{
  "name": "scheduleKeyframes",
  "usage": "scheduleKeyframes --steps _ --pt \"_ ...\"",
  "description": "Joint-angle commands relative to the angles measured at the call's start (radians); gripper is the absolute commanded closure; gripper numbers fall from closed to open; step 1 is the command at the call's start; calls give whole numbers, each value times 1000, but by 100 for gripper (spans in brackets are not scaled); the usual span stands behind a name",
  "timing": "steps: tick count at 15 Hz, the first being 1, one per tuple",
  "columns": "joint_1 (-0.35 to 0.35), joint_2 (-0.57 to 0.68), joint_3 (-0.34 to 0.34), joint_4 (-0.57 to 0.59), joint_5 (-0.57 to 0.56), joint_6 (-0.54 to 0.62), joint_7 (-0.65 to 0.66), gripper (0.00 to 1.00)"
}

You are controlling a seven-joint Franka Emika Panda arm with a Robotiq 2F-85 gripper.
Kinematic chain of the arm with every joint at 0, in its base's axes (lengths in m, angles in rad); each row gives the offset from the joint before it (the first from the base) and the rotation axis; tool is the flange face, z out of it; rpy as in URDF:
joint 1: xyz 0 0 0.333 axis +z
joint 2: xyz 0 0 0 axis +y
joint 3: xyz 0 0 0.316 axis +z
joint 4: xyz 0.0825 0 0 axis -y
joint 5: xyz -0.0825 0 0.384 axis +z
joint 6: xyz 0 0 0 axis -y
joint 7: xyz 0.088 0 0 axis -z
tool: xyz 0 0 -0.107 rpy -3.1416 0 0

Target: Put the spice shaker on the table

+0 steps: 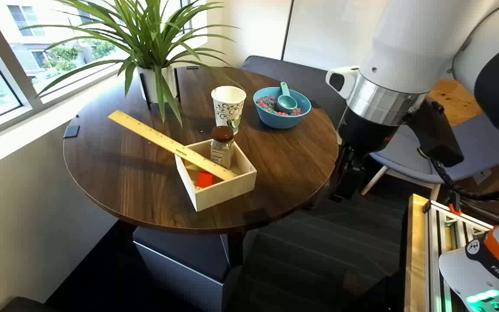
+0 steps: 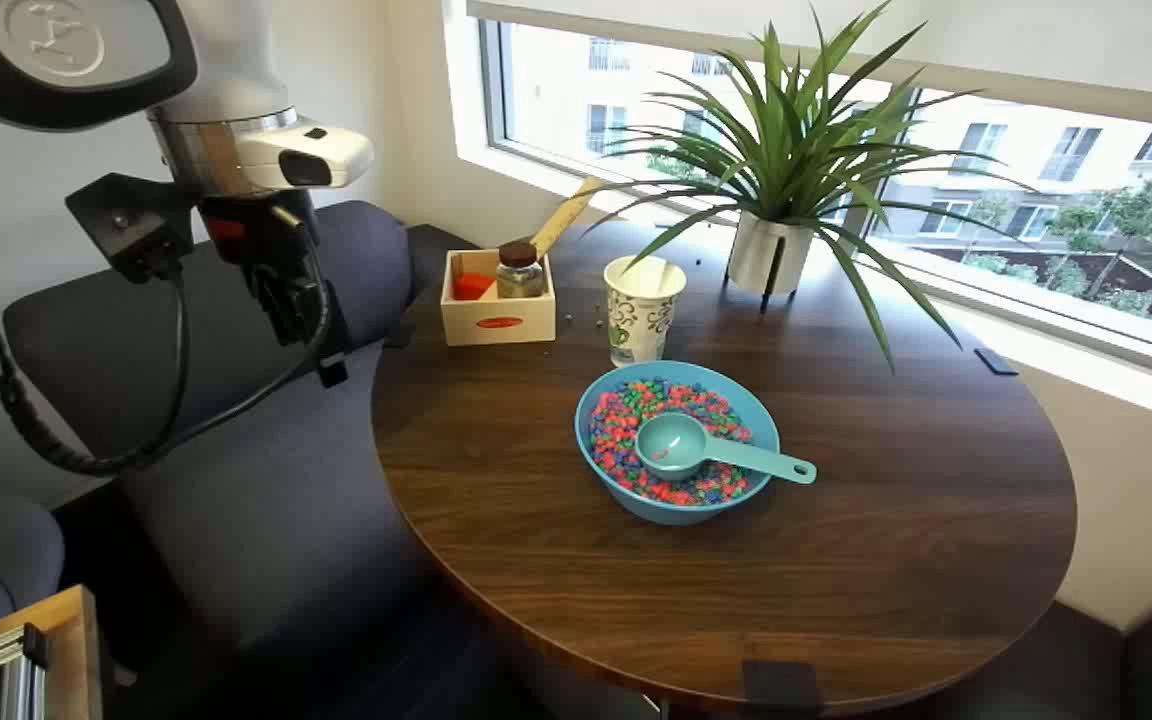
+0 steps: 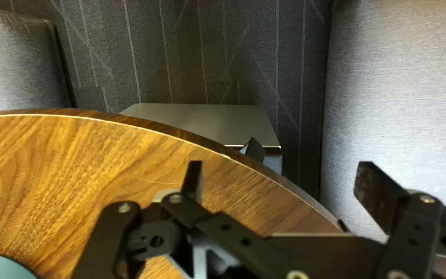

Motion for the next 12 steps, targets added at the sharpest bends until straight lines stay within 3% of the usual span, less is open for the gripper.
scheduleKeyframes --steps 1,4,8,12 --pt "16 2 -15 1 -6 -2 5 0" --pt "16 2 -15 1 -6 -2 5 0" --pt "28 36 -27 88 118 93 75 0" --pt "33 131 8 206 146 315 120 0"
